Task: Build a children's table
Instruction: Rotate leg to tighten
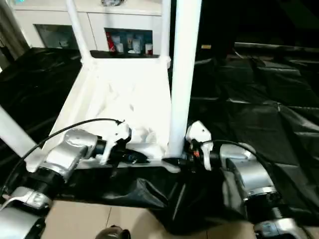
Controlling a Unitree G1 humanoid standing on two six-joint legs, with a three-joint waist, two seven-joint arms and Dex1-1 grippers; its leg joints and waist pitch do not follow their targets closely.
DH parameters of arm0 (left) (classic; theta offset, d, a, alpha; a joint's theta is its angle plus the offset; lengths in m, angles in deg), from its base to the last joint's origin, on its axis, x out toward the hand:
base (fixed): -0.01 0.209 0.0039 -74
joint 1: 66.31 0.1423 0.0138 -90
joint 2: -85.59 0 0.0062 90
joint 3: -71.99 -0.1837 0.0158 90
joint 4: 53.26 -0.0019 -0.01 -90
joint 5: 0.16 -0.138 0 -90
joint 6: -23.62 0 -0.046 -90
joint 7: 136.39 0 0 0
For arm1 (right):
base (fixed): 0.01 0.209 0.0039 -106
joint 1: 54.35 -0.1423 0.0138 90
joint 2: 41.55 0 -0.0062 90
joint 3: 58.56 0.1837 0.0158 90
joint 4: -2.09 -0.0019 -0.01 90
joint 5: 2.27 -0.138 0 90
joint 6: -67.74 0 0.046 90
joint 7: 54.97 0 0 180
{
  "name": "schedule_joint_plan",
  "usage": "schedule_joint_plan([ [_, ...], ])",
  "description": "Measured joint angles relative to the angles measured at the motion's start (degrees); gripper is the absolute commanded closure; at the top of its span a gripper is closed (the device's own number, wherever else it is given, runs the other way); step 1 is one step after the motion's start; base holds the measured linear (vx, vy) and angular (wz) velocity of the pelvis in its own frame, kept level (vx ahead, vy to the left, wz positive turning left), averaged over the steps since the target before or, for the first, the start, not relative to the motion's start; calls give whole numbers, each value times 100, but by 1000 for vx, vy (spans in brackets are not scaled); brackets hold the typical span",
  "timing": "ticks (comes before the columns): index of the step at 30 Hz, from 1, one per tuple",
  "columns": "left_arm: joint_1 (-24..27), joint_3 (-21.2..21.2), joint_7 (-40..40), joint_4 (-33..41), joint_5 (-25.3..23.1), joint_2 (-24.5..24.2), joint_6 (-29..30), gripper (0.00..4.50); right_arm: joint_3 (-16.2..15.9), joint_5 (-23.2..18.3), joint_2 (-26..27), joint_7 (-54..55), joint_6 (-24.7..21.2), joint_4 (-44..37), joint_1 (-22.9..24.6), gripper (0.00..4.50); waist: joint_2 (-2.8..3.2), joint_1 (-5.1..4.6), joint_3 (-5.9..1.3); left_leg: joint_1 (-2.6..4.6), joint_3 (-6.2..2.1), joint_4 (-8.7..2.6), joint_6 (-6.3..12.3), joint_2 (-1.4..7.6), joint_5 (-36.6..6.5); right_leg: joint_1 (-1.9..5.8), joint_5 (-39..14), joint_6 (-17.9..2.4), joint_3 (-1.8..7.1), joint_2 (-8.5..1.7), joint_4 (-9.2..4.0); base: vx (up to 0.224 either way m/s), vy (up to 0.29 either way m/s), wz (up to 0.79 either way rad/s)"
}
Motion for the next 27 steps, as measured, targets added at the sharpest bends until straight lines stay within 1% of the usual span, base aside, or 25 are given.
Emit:
schedule_joint_plan([
  [1, -55, 31, 217, -91, -39, 90, 0, 450, 83, 41, 140, 369, 29, 141, -67, 184, 0, -44, 0, 2, 1, 1, -1, -1, 1, -1, 1, -2, 2, 0, -1, 0, 0, 0],
  [2, -110, 55, 497, -178, -75, 201, 1, 450, 160, 131, 286, 793, 35, 293, -177, 184, 0, -110, 0, 4, 1, 1, -3, -1, 1, -2, 3, -3, 2, -1, -2, 0, 0, 0],
  [4, -231, 116, 933, -367, -148, 383, 7, 450, 291, 213, 522, 1456, 27, 503, -323, 185, -1, -155, -2, 9, 0, -1, -4, -1, 2, -1, 4, -4, 2, -1, 1, 0, 0, 0],
  [6, -419, 211, 1501, -683, -212, 659, 45, 450, 427, 322, 831, 2313, 32, 780, -527, 185, 7, -175, -8, 12, 0, -6, -5, -2, 3, 0, 5, -3, 1, -1, 1, 0, 0, 0],
  [8, -532, 234, 1917, -840, -234, 850, 73, 450, 542, 385, 1031, 2938, 27, 969, -689, 185, 12, -177, -11, 13, 0, -8, -5, -3, 3, 3, 6, -2, 0, -1, -1, 0, 0, 0],
  [12, -689, 307, 2376, -1068, -275, 1081, 83, 450, 730, 472, 1343, 3731, 33, 1190, -896, 185, 21, -177, -17, 7, 0, -25, -3, -6, 1, 2, 4, -1, -2, -1, -21, 0, 0, 0],
  [14, -718, 326, 2407, -1110, -275, 1087, 82, 450, 739, 547, 1399, 3824, 105, 1256, -935, 185, 23, -174, -18, 7, 0, -30, -3, -6, 1, 2, 4, 0, -4, -1, -25, 0, 0, 0],
  [15, -718, 330, 2406, -1114, -275, 1086, 80, 450, 739, 554, 1407, 3819, 145, 1276, -934, 150, 23, -172, -18, 7, 0, -30, -3, -6, 1, 2, 4, 0, -4, -1, -25, 0, 0, 0],
  [17, -718, 340, 2373, -1126, -276, 1080, 70, 450, 737, 569, 1407, 3769, 153, 1277, -928, 112, 25, -173, -19, 8, 0, -28, -3, -6, 1, 2, 4, 0, -4, -1, -24, 0, 0, 0],
  [18, -718, 339, 2357, -1131, -277, 1071, 57, 450, 734, 586, 1406, 3712, 153, 1269, -922, 112, 24, -175, -19, 7, 0, -28, -3, -6, 1, 2, 4, 0, -4, -1, -23, 0, 0, 0],
  [20, -718, 339, 2300, -1133, -277, 1044, 42, 450, 713, 608, 1394, 3622, 160, 1247, -907, 96, 24, -187, -18, 7, 0, -28, -3, -6, 1, 2, 4, 0, -3, -1, -24, 0, 0, 0],
  [21, -718, 338, 2226, -1132, -277, 1020, 20, 450, 650, 649, 1333, 3514, 176, 1178, -859, 96, 24, -186, -18, 7, 0, -29, -3, -6, 1, 2, 4, 0, -4, -1, -25, 0, 0, 0],
  [23, -703, 330, 1903, -1115, -255, 888, -44, 450, 491, 632, 1086, 3013, 252, 1011, -721, 96, 21, -179, -16, 6, 0, -34, -3, -5, 1, 1, 3, 1, -5, 0, -26, 0, 0, 0],
  [25, -660, 325, 1715, -1058, -245, 805, -67, 450, 461, 609, 971, 2667, 273, 875, -610, 96, 22, -167, -16, 5, 0, -35, -4, -3, 2, -2, 3, 1, -7, 2, -24, 0, 0, 0],
  [27, -589, 303, 1496, -960, -190, 693, -82, 450, 348, 589, 799, 2306, 287, 761, -535, 96, 22, -160, -16, 5, 0, -33, -4, 0, 2, -2, 3, 1, -8, 3, -21, 0, 0, 0],
])
